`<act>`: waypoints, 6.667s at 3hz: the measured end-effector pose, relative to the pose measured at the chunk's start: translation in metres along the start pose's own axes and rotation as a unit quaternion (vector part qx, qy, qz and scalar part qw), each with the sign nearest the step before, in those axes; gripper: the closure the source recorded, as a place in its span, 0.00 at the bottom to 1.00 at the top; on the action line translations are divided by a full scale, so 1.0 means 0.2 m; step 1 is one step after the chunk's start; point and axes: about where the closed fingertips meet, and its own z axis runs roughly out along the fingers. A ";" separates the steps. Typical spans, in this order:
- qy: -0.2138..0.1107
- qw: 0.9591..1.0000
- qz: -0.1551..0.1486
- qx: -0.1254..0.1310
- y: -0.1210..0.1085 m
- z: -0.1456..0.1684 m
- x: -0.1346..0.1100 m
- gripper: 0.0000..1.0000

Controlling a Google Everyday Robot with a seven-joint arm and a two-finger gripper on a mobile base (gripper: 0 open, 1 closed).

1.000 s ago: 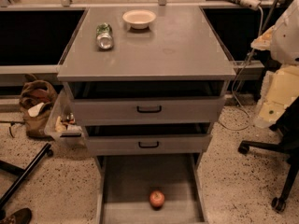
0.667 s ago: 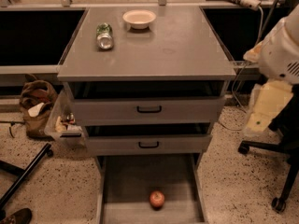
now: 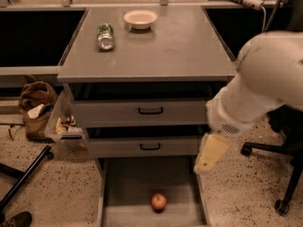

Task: Pick apple from bottom drawer and place on counter

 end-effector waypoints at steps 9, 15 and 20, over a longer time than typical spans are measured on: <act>-0.115 0.976 0.139 -0.121 0.35 2.27 0.02 0.00; -0.198 0.939 0.260 -0.109 0.33 2.91 0.20 0.00; -0.196 0.938 0.280 -0.053 0.38 3.39 0.29 0.00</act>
Offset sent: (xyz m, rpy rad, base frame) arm -0.0059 0.0166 -0.0593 0.0559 0.0601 -0.0020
